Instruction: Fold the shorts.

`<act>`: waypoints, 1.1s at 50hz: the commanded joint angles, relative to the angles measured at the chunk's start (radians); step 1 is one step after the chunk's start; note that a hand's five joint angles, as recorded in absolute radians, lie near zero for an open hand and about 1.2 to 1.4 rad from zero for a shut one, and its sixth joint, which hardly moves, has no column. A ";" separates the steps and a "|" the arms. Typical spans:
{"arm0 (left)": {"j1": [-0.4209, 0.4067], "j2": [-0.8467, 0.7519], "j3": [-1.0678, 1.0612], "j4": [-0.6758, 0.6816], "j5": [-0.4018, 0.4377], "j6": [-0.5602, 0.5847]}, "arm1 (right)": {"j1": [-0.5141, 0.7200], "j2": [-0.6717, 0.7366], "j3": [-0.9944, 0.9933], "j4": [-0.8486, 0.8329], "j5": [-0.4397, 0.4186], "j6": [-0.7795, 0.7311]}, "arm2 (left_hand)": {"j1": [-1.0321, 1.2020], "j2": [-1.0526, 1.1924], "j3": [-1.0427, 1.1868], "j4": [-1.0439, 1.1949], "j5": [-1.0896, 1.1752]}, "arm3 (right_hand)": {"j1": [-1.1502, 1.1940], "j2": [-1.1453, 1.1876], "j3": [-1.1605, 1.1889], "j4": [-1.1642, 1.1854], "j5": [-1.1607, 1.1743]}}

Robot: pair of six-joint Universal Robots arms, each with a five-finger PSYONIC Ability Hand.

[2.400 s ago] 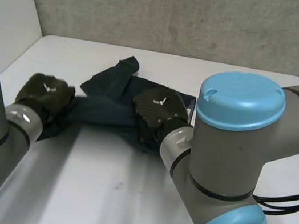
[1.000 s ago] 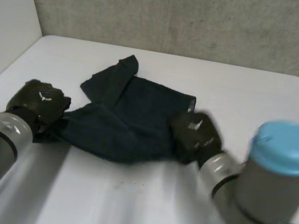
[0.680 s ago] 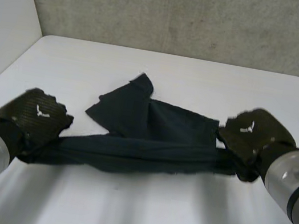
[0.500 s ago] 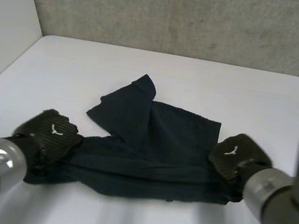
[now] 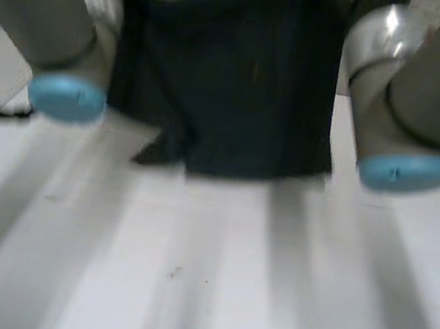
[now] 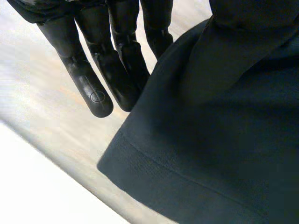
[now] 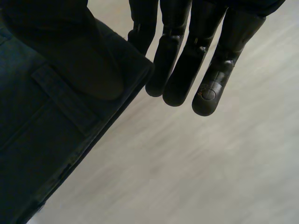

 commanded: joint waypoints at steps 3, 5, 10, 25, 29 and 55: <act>0.007 0.203 -0.130 0.204 0.009 -0.090 | 0.001 -0.050 0.003 -0.190 0.001 -0.004 | 0.249 0.198 0.205 0.191 0.244 | 0.418 0.218 0.211 0.205 0.221; 0.007 0.215 -0.183 0.204 0.008 -0.096 | 0.007 -0.053 0.049 -0.163 0.001 -0.004 | 0.249 0.198 0.205 0.191 0.244 | 0.418 0.218 0.211 0.205 0.221; 0.011 0.274 -0.431 0.199 0.009 -0.098 | 0.008 -0.056 0.179 -0.143 0.001 0.001 | 0.249 0.198 0.205 0.191 0.244 | 0.418 0.218 0.211 0.205 0.221; -0.026 0.205 -0.993 0.209 0.011 -0.099 | 0.007 0.089 0.590 0.036 -0.065 0.024 | 0.249 0.198 0.205 0.191 0.244 | 0.418 0.218 0.211 0.205 0.221; -0.066 0.171 -1.043 0.195 0.006 -0.098 | 0.004 0.088 0.627 0.124 -0.065 0.051 | 0.249 0.198 0.205 0.191 0.244 | 0.418 0.218 0.211 0.205 0.221; -0.313 0.493 -1.214 -0.514 0.018 -0.147 | -0.055 -0.332 0.974 0.808 -0.139 -0.175 | 0.249 0.198 0.205 0.191 0.244 | 0.418 0.218 0.211 0.205 0.221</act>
